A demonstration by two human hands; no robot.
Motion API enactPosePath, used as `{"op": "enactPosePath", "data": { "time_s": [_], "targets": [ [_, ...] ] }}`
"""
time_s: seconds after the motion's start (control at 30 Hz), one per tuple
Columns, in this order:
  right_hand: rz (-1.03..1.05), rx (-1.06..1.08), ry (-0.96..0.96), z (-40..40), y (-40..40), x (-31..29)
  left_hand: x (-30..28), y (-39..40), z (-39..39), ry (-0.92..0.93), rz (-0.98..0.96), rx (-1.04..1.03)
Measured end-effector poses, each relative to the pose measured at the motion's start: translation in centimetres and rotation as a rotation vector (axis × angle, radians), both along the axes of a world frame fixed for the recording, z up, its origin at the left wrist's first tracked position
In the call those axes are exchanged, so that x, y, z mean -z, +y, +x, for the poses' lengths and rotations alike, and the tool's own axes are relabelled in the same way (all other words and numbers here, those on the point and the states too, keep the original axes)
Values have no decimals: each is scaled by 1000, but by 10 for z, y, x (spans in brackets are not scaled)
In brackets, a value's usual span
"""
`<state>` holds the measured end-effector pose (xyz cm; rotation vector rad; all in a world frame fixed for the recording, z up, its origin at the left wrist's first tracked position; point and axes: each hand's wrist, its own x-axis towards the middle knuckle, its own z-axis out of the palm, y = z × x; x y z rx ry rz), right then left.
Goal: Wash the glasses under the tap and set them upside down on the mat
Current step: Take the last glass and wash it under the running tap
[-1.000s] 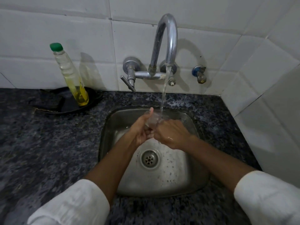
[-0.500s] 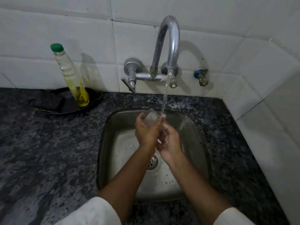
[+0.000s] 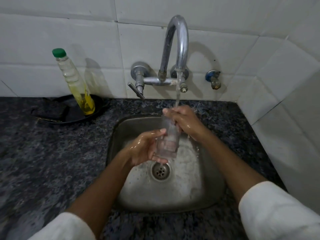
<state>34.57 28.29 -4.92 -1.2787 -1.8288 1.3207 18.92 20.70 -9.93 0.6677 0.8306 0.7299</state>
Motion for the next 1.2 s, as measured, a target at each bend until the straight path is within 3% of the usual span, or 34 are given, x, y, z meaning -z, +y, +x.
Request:
{"op": "enactPosePath", "data": {
  "time_s": [0.13, 0.2, 0.27, 0.3, 0.37, 0.43, 0.5, 0.53, 0.6, 0.7, 0.73, 0.77, 0.87, 0.9, 0.97, 1.1, 1.17, 1.2],
  "targets": [
    [354, -295, -324, -6, -8, -12, 2, 21, 12, 139, 205, -107],
    [601, -374, -613, 3, -8, -18, 4, 27, 9, 165, 274, -182],
    [678, -453, -828, 13, -5, -25, 7, 35, 2, 201, 352, -150],
    [639, -479, -784, 17, -6, -27, 5, 38, 0, 234, 384, -109],
    [500, -410, -493, 17, -11, -25, 0, 41, 8, 303, 401, -151],
    [395, -195, -306, 7, -20, -14, -7, 38, 33, 472, 350, -428],
    [399, -44, -354, -8, -27, -5, -7, 28, 60, 703, 334, -730],
    [427, -25, -394, -11, -28, -3, -3, 25, 66, 726, 341, -765],
    [442, -48, -347, -5, -27, -6, 1, 25, 55, 613, 365, -574],
    [432, -137, -176, 14, -22, -14, 2, 29, 14, 169, 366, -66],
    [418, -151, -151, 17, -22, -16, 2, 30, 9, 99, 350, 3],
    [428, -135, -154, 17, -22, -15, 2, 32, 12, 120, 356, -14],
    [431, -51, -327, 7, -16, -11, -2, 34, 46, 632, 368, -445],
    [405, -31, -384, 3, -14, -12, -2, 31, 57, 706, 382, -569],
    [414, -9, -419, -1, -12, -17, 3, 28, 60, 599, 395, -587],
    [444, -213, -222, 9, -14, -30, 4, 30, 14, 51, 297, -123],
    [427, -224, -280, 8, -17, -30, 6, 31, 15, 80, 266, -153],
    [435, -188, -340, 5, -17, -28, 4, 30, 24, 261, 292, -264]
  ]
}}
